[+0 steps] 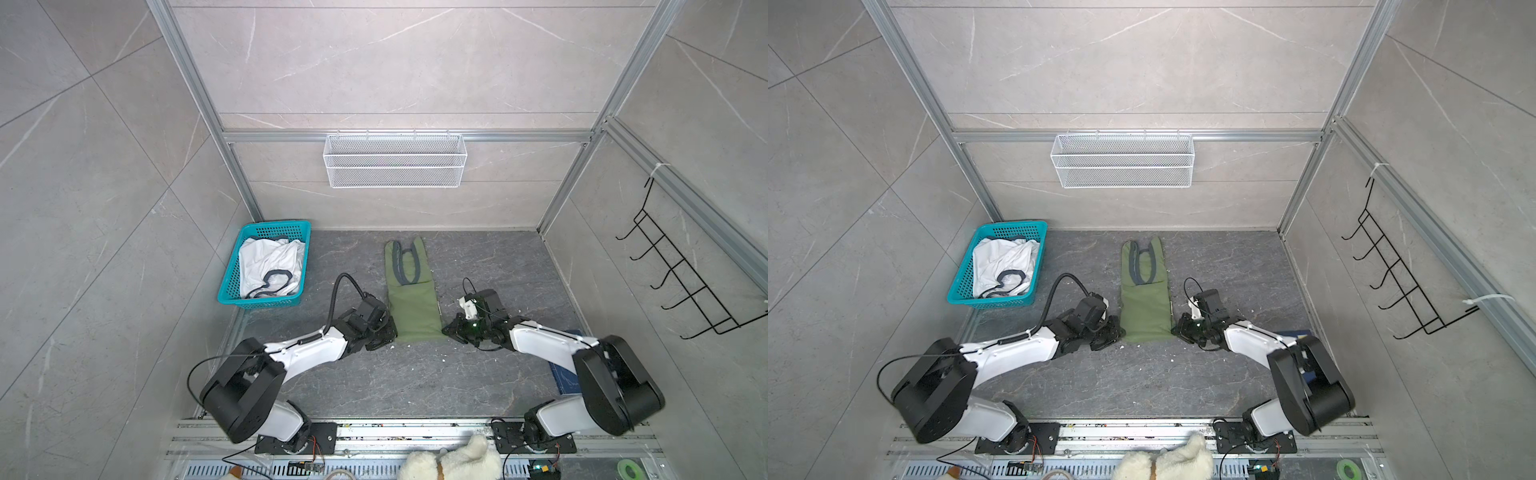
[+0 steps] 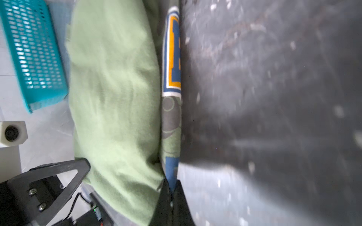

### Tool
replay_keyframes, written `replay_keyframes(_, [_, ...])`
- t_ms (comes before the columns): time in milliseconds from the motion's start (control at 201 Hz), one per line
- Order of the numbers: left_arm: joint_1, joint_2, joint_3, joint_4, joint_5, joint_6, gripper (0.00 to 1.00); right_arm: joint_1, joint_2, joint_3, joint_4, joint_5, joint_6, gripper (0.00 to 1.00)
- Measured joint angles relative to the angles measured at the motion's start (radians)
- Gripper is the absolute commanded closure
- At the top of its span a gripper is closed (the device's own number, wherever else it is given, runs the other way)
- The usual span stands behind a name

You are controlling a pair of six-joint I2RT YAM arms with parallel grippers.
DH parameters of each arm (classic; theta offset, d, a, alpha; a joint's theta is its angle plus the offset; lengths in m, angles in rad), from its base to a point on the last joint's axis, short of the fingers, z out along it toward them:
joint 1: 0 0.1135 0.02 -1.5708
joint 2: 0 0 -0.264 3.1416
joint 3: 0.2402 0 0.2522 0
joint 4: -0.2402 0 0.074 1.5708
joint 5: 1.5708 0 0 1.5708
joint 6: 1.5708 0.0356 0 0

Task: Fold and stack tank tops
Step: Fold the tank top at the top-center of the table.

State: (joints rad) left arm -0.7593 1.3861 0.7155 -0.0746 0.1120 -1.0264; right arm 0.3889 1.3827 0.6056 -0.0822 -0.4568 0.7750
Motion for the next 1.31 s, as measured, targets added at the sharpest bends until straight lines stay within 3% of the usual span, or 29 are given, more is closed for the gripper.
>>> replay_keyframes(204, [-0.048, -0.107, 0.031, -0.099, -0.047, -0.064, 1.0, 0.019, -0.23, 0.026, -0.169, 0.008, 0.035, 1.0])
replay_keyframes(388, [-0.051, -0.128, 0.179, -0.203, -0.124, -0.074, 1.0, 0.026, -0.245, 0.21, -0.295, 0.047, 0.037, 1.0])
replay_keyframes(597, [-0.017, -0.079, 0.37, -0.286, -0.173, -0.07, 1.0, 0.026, -0.126, 0.385, -0.364, 0.086, 0.033, 1.0])
replay_keyframes(727, [0.024, -0.005, 0.415, -0.292, -0.168, -0.07, 0.99, 0.025, -0.044, 0.447, -0.389, 0.096, 0.032, 1.0])
replay_keyframes(951, [0.116, 0.1, 0.441, -0.294, -0.113, -0.071, 0.94, 0.025, 0.09, 0.561, -0.409, 0.102, 0.014, 0.98])
replay_keyframes(1314, [0.241, 0.358, 0.646, -0.279, -0.005, -0.07, 0.94, -0.017, 0.335, 0.779, -0.414, 0.117, -0.028, 0.98])
